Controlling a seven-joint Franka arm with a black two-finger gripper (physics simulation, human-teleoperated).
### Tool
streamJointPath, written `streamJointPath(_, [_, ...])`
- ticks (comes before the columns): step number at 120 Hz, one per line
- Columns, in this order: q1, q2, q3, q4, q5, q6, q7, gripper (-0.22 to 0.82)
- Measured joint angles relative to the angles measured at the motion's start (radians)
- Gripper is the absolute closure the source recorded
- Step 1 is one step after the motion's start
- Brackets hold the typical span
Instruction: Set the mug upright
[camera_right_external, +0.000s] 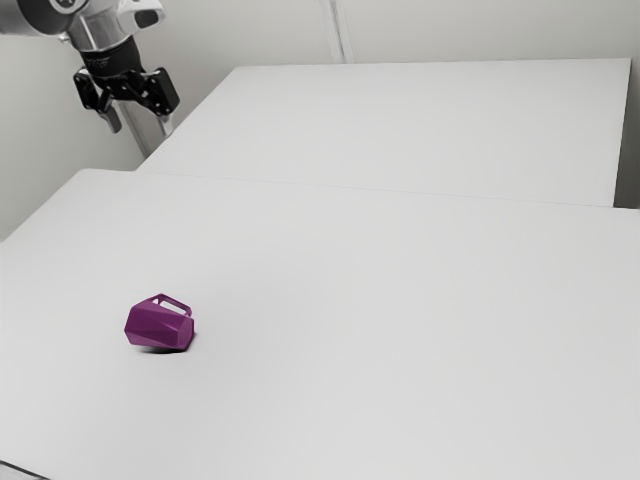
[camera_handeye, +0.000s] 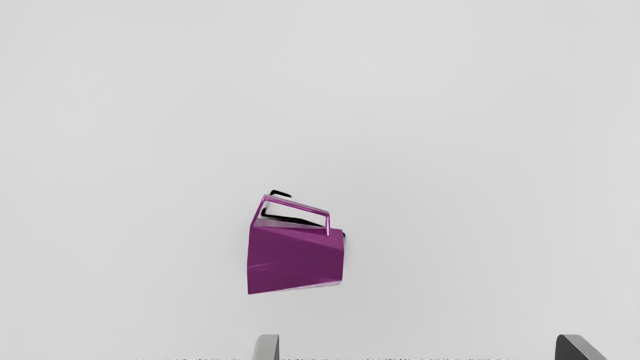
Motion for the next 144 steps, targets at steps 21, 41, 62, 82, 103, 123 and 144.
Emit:
streamJointPath(21, [-0.075,-0.046,0.062,-0.092,-0.108,0.012,-0.003,0.0])
streamJointPath(41, [0.09,-0.163,0.144,-0.451,-0.307,0.147,0.054,0.0])
streamJointPath(62, [0.222,-0.093,0.149,-0.595,-0.522,0.275,0.171,0.0])
streamJointPath(82, [0.312,0.008,0.149,-0.652,-0.669,0.346,0.318,0.0])
streamJointPath(103, [0.409,0.081,0.15,-0.662,-0.744,0.372,0.474,0.0])
streamJointPath(123, [0.415,0.119,0.15,-0.671,-0.794,0.375,0.6,0.0])
streamJointPath(144, [0.446,0.126,0.151,-0.729,-0.854,0.372,0.718,0.0])
